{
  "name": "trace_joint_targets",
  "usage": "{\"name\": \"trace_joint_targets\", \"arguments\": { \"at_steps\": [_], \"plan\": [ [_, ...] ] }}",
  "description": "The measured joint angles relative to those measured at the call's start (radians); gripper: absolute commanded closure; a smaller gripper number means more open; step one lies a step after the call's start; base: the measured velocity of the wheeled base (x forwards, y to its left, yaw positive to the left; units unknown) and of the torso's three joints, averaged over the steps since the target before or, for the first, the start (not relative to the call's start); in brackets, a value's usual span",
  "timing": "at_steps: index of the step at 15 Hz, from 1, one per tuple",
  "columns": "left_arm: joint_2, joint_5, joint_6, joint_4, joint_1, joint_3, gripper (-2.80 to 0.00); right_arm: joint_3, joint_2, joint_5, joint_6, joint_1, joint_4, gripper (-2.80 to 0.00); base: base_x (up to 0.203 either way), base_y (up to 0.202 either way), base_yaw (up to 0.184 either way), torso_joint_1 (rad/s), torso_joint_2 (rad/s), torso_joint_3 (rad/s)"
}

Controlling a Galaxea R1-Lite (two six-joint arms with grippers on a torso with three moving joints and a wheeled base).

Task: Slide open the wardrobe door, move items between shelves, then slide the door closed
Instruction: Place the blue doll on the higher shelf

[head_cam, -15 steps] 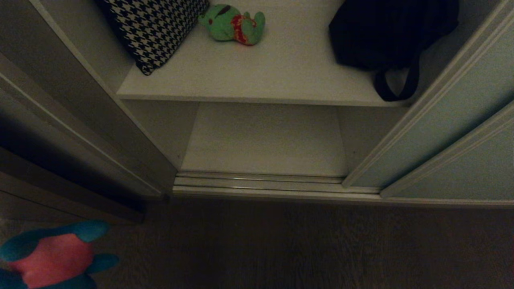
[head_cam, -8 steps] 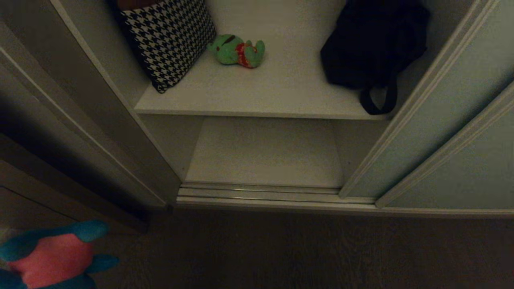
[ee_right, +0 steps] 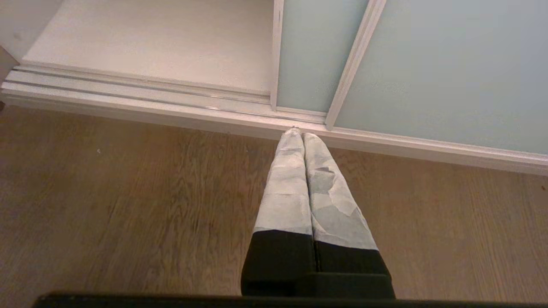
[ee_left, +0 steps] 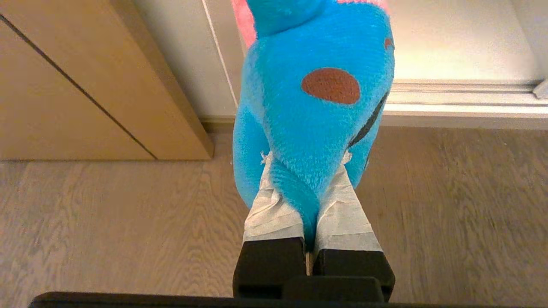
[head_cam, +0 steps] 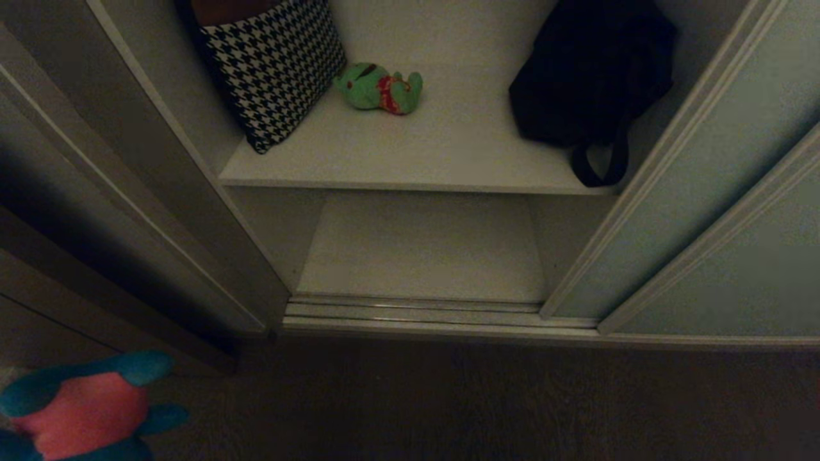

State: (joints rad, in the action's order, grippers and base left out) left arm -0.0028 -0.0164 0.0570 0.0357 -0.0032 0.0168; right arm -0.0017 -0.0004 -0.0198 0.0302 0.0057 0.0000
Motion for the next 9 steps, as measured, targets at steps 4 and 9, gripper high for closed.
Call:
{"name": "trace_joint_targets", "arguments": {
  "at_steps": [4, 9],
  "plan": [
    [0.000, 0.000, -0.005, 0.009, 0.000, 0.000, 0.00, 0.000, 0.000, 0.000, 0.000, 0.000, 0.000, 0.00, 0.033, 0.000, 0.000, 0.000, 0.00, 0.002],
    [0.000, -0.003, -0.007, 0.002, 0.000, 0.001, 0.00, 0.000, 0.000, 0.000, 0.000, 0.000, 0.000, 0.00, 0.194, 0.000, 0.002, 0.001, 0.00, 0.005]
  ]
}}
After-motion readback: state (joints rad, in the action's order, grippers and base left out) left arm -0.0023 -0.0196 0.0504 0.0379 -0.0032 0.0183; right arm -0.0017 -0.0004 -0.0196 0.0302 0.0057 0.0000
